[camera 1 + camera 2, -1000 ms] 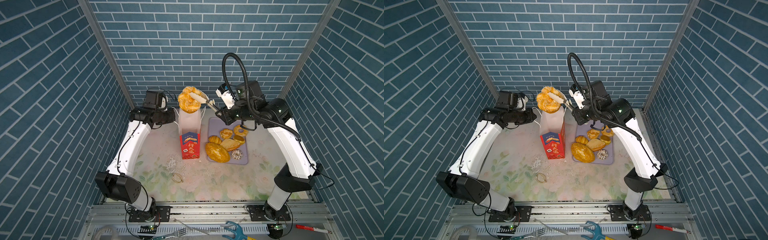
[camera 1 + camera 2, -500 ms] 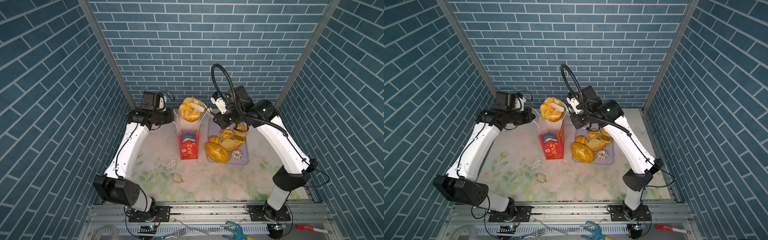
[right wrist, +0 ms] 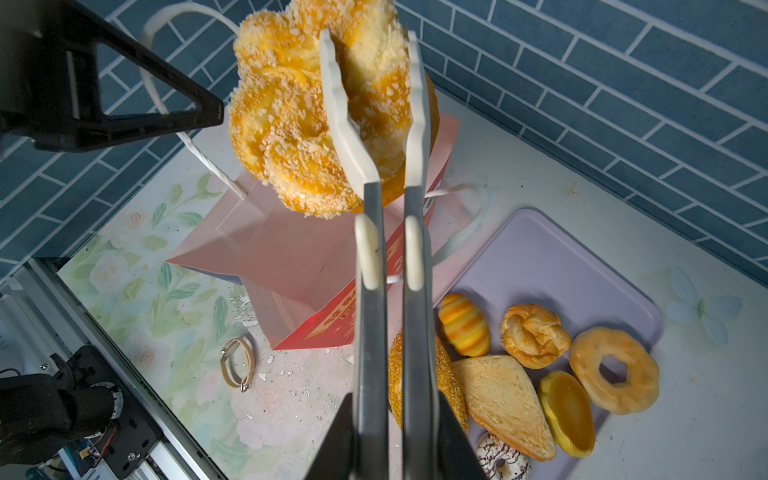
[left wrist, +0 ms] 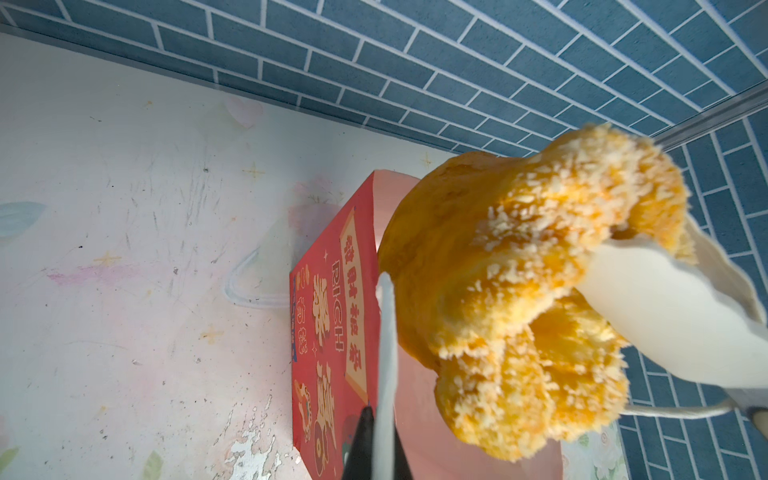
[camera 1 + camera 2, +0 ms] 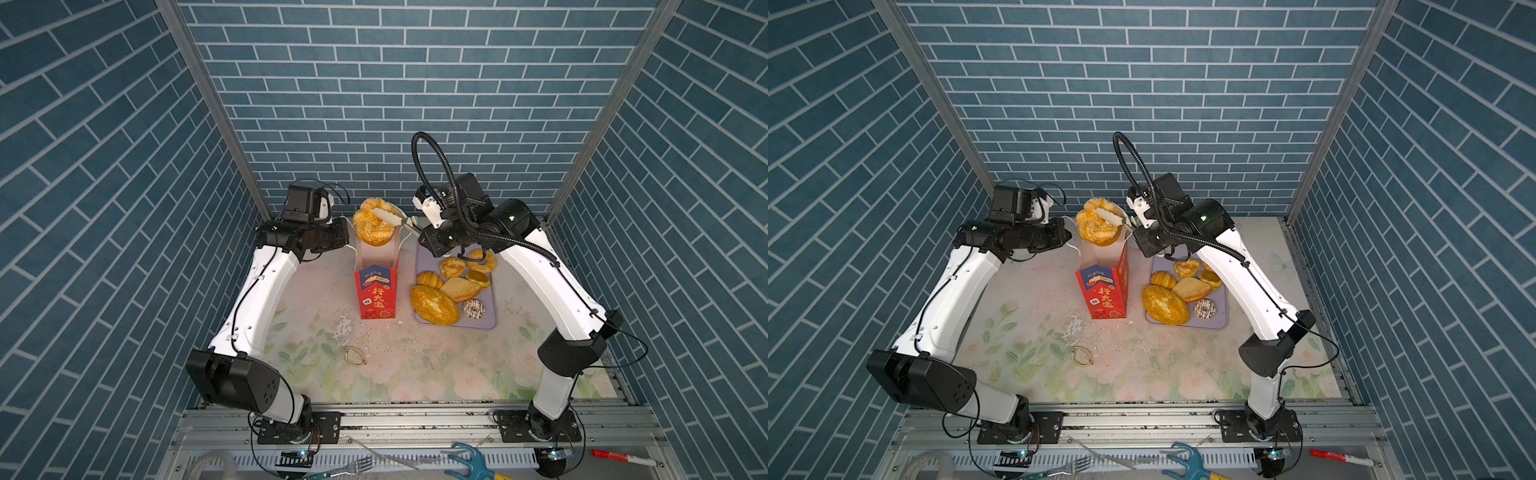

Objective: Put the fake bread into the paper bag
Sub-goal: 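Carry the bread with the tongs over the bag's opening, then open the tongs to drop the bread into the bag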

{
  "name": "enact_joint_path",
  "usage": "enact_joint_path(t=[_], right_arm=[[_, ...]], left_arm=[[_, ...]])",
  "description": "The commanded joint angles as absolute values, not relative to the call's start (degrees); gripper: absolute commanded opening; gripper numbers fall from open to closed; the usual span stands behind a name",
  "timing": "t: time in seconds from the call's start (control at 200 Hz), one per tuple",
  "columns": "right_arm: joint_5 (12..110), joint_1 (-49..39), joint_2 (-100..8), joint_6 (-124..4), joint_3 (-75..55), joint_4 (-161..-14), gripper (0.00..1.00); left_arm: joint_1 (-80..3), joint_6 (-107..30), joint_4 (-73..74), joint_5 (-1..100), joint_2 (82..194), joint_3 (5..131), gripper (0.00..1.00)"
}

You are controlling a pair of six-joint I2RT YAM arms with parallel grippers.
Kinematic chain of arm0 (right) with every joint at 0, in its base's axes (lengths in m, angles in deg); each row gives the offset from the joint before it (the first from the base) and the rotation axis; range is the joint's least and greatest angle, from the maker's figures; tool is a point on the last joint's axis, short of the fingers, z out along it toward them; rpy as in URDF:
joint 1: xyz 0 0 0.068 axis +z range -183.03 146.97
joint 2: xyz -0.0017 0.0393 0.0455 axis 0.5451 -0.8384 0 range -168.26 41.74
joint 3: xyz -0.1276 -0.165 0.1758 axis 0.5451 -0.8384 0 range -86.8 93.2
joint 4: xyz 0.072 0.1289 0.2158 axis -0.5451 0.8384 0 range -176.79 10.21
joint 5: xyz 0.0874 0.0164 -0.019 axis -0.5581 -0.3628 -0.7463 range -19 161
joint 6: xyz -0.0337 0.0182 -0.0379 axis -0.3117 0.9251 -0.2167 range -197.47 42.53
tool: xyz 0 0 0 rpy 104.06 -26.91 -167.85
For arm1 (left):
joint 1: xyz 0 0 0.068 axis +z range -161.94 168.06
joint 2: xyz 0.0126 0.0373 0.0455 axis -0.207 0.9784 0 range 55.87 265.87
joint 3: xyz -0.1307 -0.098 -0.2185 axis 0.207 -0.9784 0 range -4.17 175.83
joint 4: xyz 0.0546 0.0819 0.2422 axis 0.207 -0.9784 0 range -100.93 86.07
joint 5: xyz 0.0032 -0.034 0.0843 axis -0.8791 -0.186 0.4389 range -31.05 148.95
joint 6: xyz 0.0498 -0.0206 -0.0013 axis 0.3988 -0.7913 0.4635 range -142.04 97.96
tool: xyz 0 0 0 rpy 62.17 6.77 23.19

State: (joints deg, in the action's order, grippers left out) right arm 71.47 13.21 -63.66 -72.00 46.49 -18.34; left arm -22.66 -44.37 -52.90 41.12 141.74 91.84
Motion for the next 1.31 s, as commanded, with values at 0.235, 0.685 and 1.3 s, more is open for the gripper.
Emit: enact_joint_path(t=[0.235, 0.685, 1.3], right_arm=[[72.2, 13.4, -65.4, -74.4, 47.0, -20.7, 0.13], [74.4, 12.9, -68.2, -74.9, 52.1, -20.2, 0.4], [74.5, 10.9, -67.3, -72.2, 61.4, -21.4, 0.41]], left_arm=[[-22.3, -43.7, -54.1, 42.2, 140.3, 91.4, 0.0], [-21.4, -45.5, -51.9, 40.3, 141.0, 89.9, 0.0], [-20.8, -44.7, -52.4, 40.8, 143.1, 91.8, 0.0]])
